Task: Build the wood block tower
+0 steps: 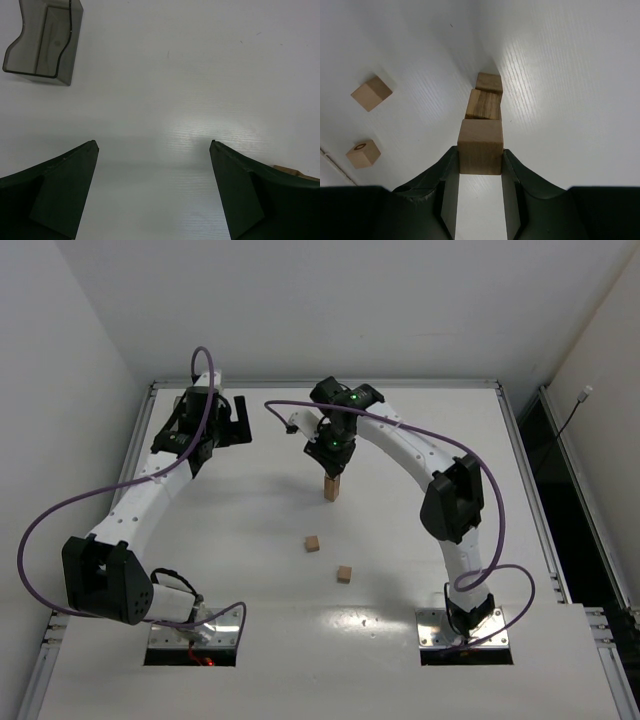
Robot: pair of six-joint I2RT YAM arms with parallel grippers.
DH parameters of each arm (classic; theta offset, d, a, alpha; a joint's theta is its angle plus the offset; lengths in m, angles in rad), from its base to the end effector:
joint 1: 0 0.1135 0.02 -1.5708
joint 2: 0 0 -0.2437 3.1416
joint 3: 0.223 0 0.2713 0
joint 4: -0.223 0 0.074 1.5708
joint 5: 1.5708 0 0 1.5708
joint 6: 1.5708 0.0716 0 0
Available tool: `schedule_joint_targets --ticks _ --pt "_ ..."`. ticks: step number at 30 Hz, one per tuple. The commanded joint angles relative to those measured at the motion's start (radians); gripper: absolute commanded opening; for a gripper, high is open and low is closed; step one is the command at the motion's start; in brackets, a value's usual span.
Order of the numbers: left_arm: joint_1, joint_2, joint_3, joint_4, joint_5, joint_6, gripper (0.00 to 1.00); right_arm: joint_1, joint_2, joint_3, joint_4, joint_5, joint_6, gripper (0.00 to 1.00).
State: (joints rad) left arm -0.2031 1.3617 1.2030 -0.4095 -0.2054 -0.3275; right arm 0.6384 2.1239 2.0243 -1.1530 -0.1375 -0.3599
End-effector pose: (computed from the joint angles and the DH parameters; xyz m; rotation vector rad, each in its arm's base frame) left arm 0.3571 -0.0586 0.2918 -0.2517 2.1121 -0.0939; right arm 0.3656 0.2835 0.2166 -1.3843 2.4737 0.2564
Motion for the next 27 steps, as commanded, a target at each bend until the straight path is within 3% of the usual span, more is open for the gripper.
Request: schedule_joint_targets --ticks 1,13,22,27 --pt "0.011 0.005 0.033 0.029 0.009 -0.018 0.91 0.001 -0.004 0.04 0.004 0.007 0.001 0.21" --pt "0.011 0.014 0.033 0.029 0.009 -0.018 0.91 0.001 -0.004 0.031 0.004 0.007 0.001 0.54" --pt "0.011 0.005 0.024 0.029 0.0 -0.018 0.91 0.001 -0.097 0.031 0.033 -0.027 0.001 0.61" --pt "0.044 -0.032 -0.02 0.029 0.033 -0.037 0.91 0.001 -0.253 -0.008 0.053 -0.037 -0.01 0.61"
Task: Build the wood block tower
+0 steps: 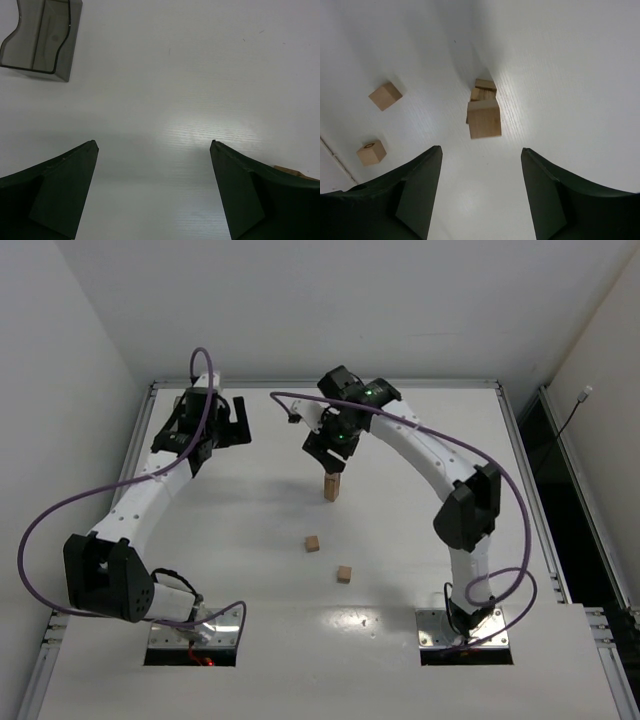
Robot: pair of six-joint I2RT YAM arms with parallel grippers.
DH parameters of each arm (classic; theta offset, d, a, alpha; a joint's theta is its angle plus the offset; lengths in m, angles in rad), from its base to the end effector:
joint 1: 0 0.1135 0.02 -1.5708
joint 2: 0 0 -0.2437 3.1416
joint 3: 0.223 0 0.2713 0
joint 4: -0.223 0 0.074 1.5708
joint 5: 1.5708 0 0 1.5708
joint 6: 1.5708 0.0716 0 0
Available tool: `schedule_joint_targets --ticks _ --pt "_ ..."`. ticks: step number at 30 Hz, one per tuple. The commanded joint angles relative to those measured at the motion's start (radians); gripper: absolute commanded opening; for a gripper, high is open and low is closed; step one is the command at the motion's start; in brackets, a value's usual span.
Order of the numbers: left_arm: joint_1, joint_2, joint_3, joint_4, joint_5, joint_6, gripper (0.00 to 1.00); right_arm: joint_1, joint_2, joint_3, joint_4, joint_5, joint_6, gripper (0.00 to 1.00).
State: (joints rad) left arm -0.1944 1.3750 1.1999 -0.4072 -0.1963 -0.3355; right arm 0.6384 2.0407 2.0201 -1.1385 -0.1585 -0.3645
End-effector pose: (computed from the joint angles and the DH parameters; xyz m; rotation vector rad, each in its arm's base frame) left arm 0.3599 -0.0566 0.2862 -0.2640 2.1258 -0.0986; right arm 0.3579 0.2796 0.2527 -1.3572 2.3814 0.2937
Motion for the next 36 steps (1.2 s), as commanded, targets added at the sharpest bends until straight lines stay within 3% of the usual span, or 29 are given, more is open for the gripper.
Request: schedule_joint_targets --ticks 1,5,8,11,14,17,24,31,36 --pt "0.035 -0.056 -0.028 0.027 0.041 -0.03 0.93 -0.009 -0.195 -0.017 0.051 -0.004 -0.005 0.61" --pt "0.072 -0.141 -0.124 0.036 0.158 -0.004 0.93 -0.049 -0.335 -0.147 0.112 0.123 -0.005 0.61" --pt "0.061 -0.244 -0.187 0.027 0.349 0.128 0.93 -0.112 -0.462 -0.306 0.199 0.198 -0.005 0.63" --pt "-0.019 -0.327 -0.243 -0.059 0.55 0.379 0.93 -0.161 -0.58 -0.467 0.288 0.292 -0.017 0.68" --pt "-0.085 -0.349 -0.255 -0.164 0.577 0.478 0.91 -0.221 -0.657 -0.612 0.348 0.333 -0.017 0.71" --pt "-0.2 -0.349 -0.281 -0.209 0.563 0.569 0.85 -0.293 -0.743 -0.734 0.382 0.333 -0.007 0.75" --pt "-0.57 -0.37 -0.39 -0.173 0.39 0.546 0.81 -0.448 -0.859 -0.922 0.405 0.366 0.068 0.75" --pt "-0.71 -0.298 -0.436 -0.085 0.218 0.559 0.81 -0.577 -0.89 -0.957 0.405 0.31 0.11 0.75" --pt "-0.76 -0.232 -0.459 0.019 0.166 0.575 0.74 -0.652 -0.881 -0.957 0.396 0.223 0.11 0.75"
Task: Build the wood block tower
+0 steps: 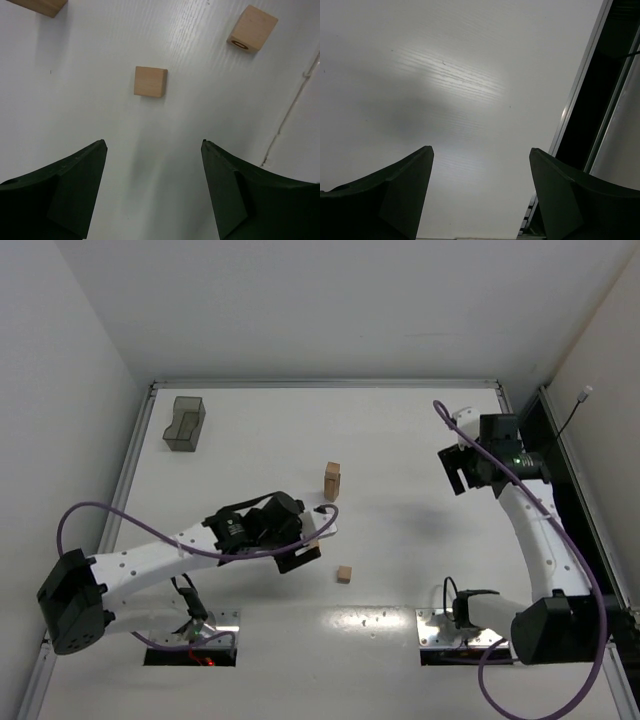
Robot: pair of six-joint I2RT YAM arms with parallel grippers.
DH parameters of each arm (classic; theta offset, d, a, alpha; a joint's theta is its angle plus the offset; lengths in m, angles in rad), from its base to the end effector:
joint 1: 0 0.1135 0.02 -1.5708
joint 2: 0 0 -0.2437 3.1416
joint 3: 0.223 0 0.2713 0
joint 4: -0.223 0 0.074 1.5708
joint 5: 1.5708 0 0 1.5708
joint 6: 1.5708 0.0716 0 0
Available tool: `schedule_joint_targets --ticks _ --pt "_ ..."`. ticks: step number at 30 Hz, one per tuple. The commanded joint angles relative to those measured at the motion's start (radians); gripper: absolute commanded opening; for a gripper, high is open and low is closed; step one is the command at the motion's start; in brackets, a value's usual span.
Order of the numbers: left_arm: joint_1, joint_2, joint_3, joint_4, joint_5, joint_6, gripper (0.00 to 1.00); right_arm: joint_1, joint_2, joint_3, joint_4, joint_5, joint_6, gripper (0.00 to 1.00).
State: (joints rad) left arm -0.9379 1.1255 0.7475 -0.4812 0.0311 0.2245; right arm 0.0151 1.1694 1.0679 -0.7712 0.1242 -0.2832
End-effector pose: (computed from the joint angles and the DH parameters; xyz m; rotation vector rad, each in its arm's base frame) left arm 0.1627 -0.2256 0.1813 1.3635 2.0498 -0.3553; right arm 0.2874 -0.0045 0.2596 -0.3095 2.4335 -0.2704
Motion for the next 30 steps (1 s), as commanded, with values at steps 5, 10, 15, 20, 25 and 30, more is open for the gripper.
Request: schedule_joint_targets --ticks 5,10,15,20,25,30 --pt "-0.07 0.075 -0.028 0.174 -0.063 0.003 0.71 -0.066 0.019 0.014 0.009 -0.11 0.038 0.75" --pt "-0.09 0.108 -0.039 0.22 -0.063 0.013 0.71 -0.084 0.05 0.032 0.0 -0.147 0.038 0.75" --pt "-0.09 0.158 -0.039 0.251 -0.033 0.042 0.71 -0.104 0.059 0.041 -0.01 -0.165 0.038 0.75" --pt "-0.039 0.23 0.007 0.263 0.006 0.073 0.71 -0.113 0.07 0.05 -0.01 -0.175 0.038 0.75" --pt "0.022 0.309 0.061 0.263 0.056 0.093 0.71 -0.113 0.09 0.059 -0.019 -0.184 0.038 0.75" --pt "0.083 0.382 0.117 0.263 0.098 0.102 0.7 -0.122 0.108 0.06 -0.019 -0.184 0.038 0.75"
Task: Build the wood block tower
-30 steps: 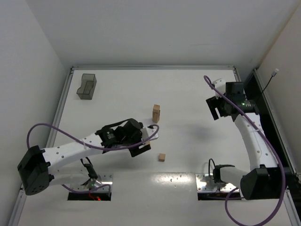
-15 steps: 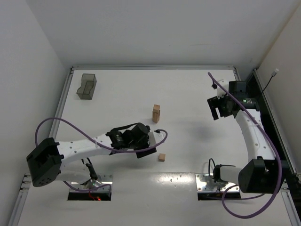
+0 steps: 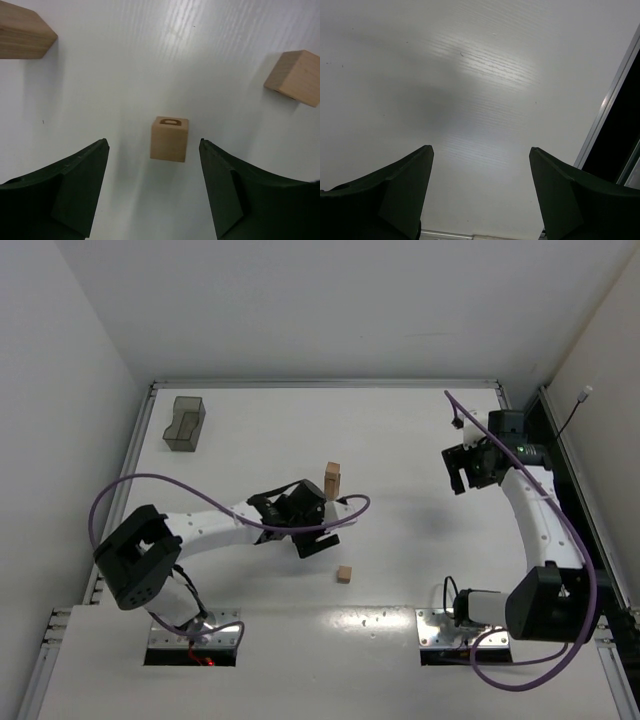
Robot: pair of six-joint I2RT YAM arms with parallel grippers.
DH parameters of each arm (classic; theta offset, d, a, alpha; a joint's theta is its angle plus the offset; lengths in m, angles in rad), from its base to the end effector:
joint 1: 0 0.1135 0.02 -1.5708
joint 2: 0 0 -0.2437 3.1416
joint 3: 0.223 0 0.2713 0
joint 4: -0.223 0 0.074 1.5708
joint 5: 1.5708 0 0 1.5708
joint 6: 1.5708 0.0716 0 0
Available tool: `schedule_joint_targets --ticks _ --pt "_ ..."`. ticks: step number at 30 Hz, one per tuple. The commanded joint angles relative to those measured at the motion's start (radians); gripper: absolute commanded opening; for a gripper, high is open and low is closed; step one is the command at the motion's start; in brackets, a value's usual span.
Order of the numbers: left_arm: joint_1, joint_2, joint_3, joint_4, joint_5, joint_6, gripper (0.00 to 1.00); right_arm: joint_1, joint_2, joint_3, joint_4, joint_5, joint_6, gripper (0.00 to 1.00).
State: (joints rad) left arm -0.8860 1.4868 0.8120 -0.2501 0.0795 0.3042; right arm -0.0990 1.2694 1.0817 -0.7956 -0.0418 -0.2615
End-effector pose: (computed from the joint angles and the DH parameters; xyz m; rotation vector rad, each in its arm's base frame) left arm 0.2050 -0.2601 0.1218 1.4428 2.0713 -0.3385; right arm 0.2983 -0.0266 0.2347 -0.2235 2.5453 -0.0860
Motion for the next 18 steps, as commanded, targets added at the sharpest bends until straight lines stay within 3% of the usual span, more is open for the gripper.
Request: schedule_joint_targets --ticks 1,18 --pt "0.032 0.041 0.068 0.032 0.058 0.023 0.69 -0.008 0.008 0.046 0.006 -0.018 0.016 0.75" --pt "0.044 0.026 0.03 0.002 0.108 0.044 0.65 -0.008 0.05 0.064 -0.004 -0.036 0.007 0.75"
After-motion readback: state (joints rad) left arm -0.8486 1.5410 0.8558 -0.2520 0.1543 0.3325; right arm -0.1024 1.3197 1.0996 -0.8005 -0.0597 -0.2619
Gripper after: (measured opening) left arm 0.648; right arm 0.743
